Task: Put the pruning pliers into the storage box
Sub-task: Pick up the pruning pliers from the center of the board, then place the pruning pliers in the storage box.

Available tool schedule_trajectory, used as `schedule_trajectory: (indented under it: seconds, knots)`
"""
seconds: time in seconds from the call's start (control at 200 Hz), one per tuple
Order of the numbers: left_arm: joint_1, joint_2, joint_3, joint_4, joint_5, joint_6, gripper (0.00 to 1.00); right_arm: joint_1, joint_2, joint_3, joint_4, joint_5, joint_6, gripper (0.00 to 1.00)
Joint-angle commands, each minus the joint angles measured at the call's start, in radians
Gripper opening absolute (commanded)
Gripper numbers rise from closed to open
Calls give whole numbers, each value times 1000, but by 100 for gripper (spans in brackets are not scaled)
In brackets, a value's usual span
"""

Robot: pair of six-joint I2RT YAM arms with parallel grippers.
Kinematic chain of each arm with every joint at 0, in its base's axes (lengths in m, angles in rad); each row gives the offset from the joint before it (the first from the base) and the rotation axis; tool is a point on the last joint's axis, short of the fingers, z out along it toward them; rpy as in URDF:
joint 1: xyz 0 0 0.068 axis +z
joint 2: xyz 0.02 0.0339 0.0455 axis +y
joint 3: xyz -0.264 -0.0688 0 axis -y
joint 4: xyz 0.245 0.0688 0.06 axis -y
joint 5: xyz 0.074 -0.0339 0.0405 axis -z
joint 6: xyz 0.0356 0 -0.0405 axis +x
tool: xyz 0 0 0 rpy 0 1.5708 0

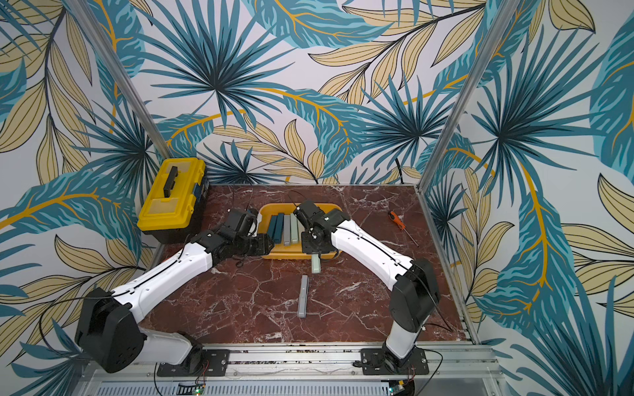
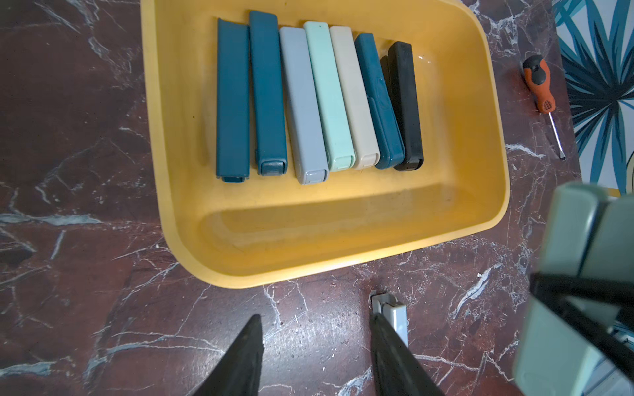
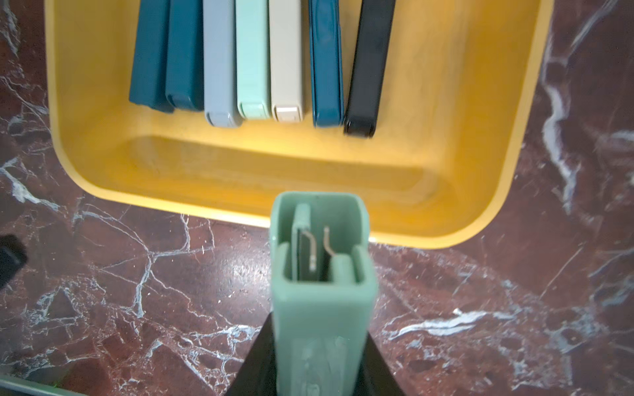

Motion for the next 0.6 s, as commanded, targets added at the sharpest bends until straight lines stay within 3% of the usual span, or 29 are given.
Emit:
schedule_trajectory:
  seconds: [0.0, 0.27, 0.591]
  knots:
    - [7, -26, 16, -17, -16, -4, 52, -55, 99, 120, -43, 23, -167, 31]
    - [9, -18, 32, -34, -44, -7, 52, -183, 331, 402, -42, -11, -272, 31]
    - [15, 28, 56, -45, -29, -2, 52, -260, 479, 445, 29, -30, -278, 31]
